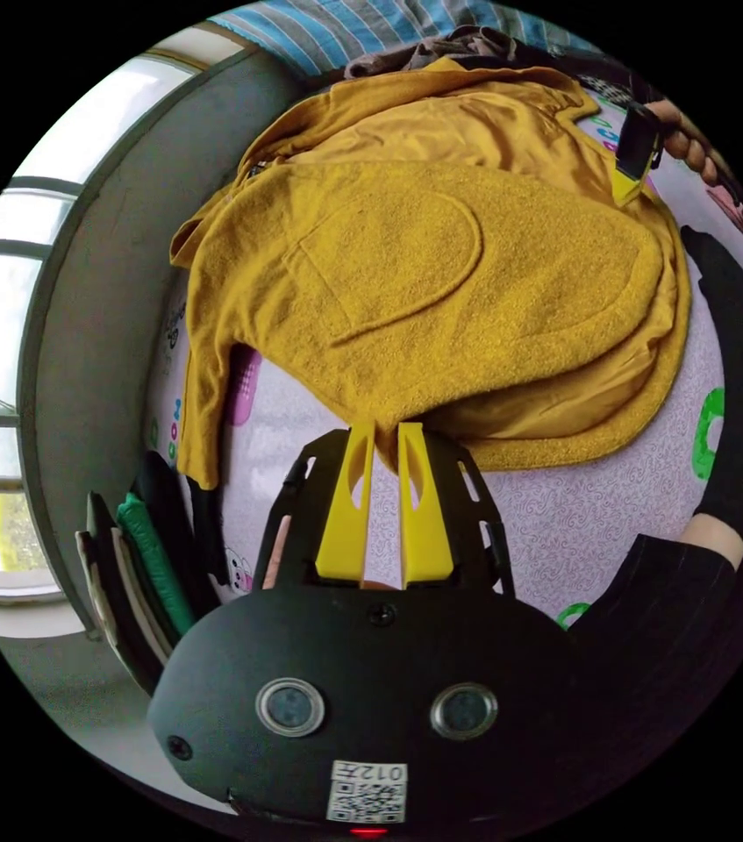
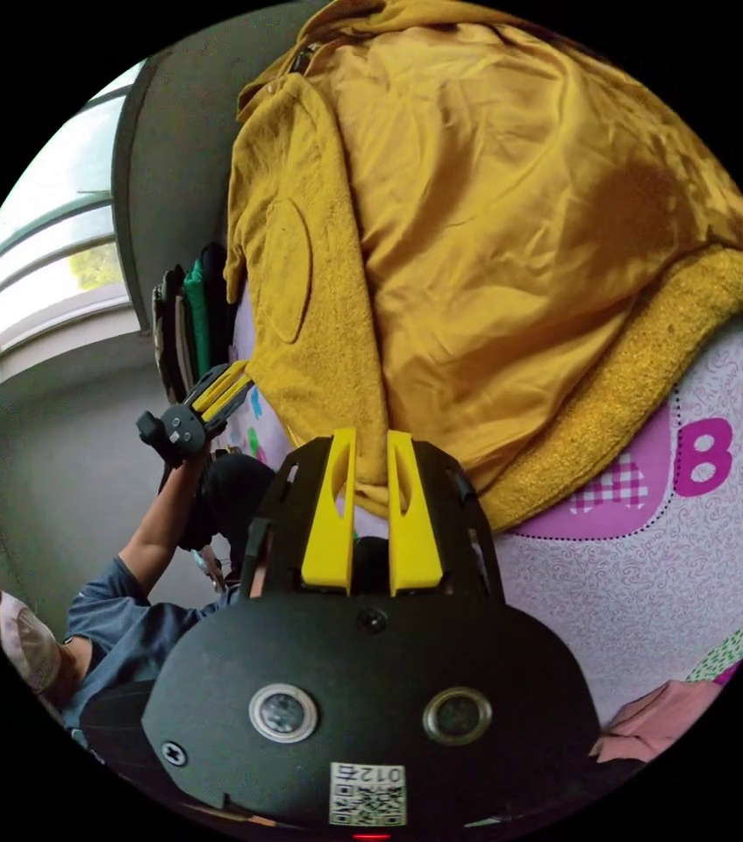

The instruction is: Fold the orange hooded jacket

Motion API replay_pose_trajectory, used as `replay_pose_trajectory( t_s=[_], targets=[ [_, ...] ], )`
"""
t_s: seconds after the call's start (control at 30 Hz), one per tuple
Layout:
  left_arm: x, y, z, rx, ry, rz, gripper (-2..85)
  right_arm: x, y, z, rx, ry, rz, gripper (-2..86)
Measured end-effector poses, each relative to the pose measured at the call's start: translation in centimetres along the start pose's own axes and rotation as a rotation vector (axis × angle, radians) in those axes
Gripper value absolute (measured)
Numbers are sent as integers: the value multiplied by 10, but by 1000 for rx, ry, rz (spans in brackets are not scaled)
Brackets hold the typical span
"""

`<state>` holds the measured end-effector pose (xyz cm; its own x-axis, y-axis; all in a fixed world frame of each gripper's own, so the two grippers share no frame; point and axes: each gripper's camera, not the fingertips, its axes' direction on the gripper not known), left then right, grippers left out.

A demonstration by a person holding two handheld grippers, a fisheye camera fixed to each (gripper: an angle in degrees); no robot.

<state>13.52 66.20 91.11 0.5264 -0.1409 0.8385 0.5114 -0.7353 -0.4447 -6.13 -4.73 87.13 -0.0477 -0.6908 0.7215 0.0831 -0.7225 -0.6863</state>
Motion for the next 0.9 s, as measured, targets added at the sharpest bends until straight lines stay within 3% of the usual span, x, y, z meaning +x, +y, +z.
replay_pose_trajectory(
  t_s=[0.2,0.37,0.53,0.73,0.9],
  targets=[
    [-4,4,4,9,37,-57,34,-10,-11,21,-74,74,-66,14],
    [-30,32,-29,142,130,-125,30,-38,-5,3,-133,-34,-196,1],
    [-17,44,-15,89,163,-23,31,-30,-12,33,-249,74,-171,-1],
    [26,37,-3,8,-42,255,37,-34,-24,49,-299,174,-199,-2],
    [21,46,-6,50,-28,236,42,-48,-28,51,-312,217,-248,-3]
  ],
)
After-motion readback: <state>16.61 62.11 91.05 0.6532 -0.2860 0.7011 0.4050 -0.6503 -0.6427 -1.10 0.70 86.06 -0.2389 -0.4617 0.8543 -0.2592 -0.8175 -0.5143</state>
